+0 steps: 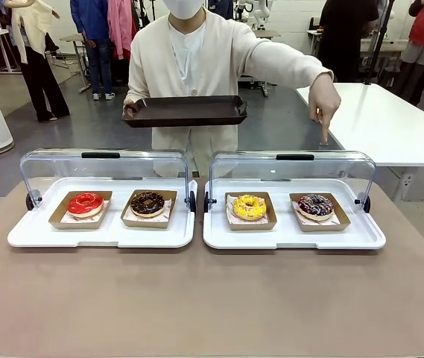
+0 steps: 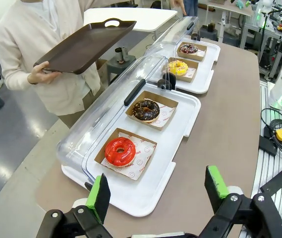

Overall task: Provide the desired donut to the person.
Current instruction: Pick up and lift the Paper togo box containing the Donut pointed at by the person.

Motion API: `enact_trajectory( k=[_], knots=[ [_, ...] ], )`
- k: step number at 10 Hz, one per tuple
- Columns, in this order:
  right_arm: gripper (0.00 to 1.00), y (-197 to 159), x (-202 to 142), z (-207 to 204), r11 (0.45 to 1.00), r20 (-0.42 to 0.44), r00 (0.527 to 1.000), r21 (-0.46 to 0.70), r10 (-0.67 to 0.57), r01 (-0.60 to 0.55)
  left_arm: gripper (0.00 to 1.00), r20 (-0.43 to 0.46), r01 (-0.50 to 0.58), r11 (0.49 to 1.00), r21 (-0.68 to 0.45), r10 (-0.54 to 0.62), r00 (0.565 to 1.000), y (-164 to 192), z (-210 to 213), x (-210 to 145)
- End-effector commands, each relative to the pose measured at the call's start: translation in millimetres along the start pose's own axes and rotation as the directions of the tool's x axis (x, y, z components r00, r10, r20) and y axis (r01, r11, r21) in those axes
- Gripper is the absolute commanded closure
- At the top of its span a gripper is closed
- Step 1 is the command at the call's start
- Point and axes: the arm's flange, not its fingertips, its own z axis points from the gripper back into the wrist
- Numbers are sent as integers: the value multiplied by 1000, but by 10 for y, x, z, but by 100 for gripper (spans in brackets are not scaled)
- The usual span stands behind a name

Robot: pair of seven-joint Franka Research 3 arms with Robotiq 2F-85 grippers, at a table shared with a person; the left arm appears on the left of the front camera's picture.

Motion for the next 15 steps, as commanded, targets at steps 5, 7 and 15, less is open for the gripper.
enact_trajectory(
  k=[5, 7, 15],
  knots=[
    [0, -23, 3, -7, 1000, 1, 1000, -3, 2, -2, 0, 2, 3, 1000, 3, -3, 1000, 25, -2, 26],
    [0, -23, 3, -7, 1000, 1, 1000, -3, 2, -2, 0, 2, 3, 1000, 3, -3, 1000, 25, -2, 26],
    [0, 726, 1031, -1455, 904, -710, 560, 331, 427, -270, 0, 2, 3, 1000, 3, -3, 1000, 25, -2, 26]
  ],
)
